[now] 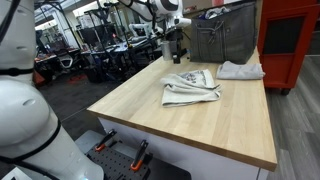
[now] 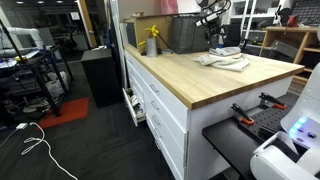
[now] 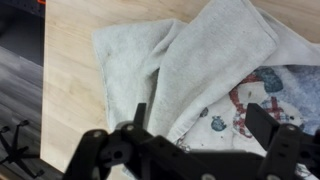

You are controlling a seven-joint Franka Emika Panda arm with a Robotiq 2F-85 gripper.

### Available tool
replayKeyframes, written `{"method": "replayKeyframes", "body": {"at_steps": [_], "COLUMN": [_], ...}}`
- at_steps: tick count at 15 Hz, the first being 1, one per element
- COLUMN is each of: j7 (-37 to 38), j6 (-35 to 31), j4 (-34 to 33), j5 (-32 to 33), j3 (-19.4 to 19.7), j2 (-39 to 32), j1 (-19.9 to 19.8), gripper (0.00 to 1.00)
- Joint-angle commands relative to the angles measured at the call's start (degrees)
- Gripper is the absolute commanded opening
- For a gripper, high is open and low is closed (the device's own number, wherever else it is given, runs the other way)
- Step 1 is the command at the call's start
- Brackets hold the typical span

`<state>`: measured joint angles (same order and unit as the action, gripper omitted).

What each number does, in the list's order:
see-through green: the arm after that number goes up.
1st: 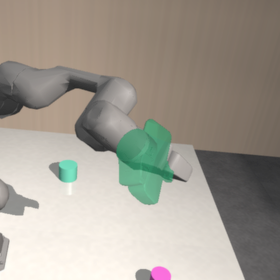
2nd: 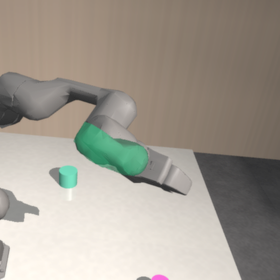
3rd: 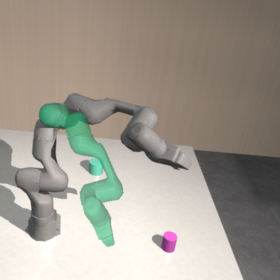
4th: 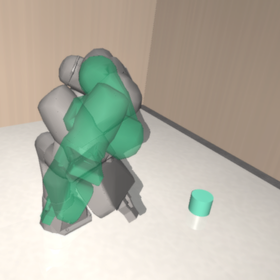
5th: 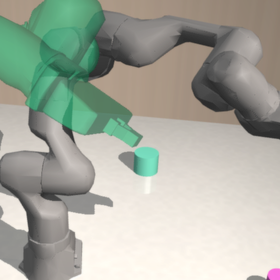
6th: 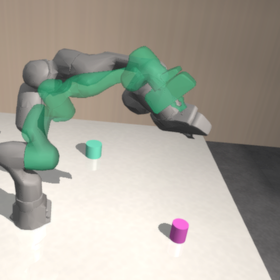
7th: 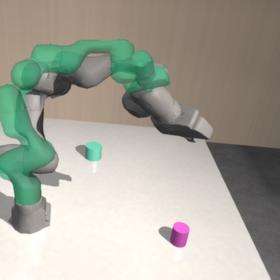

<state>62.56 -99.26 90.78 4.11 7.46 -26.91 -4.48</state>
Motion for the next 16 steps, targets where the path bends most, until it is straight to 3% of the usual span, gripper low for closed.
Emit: {"method": "replayKeyframes", "body": {"at_steps": [1,16], "j7": [-4.82,-15.47], "j6": [1.11,-2.70], "j4": [-2.45,1.29], "j5": [-1.09,1.24], "j3": [-0.37,-0.71], "j2": [-1.40,-1.48], "j1": [0.40,4.19], "gripper": [1.00,1.00]}}
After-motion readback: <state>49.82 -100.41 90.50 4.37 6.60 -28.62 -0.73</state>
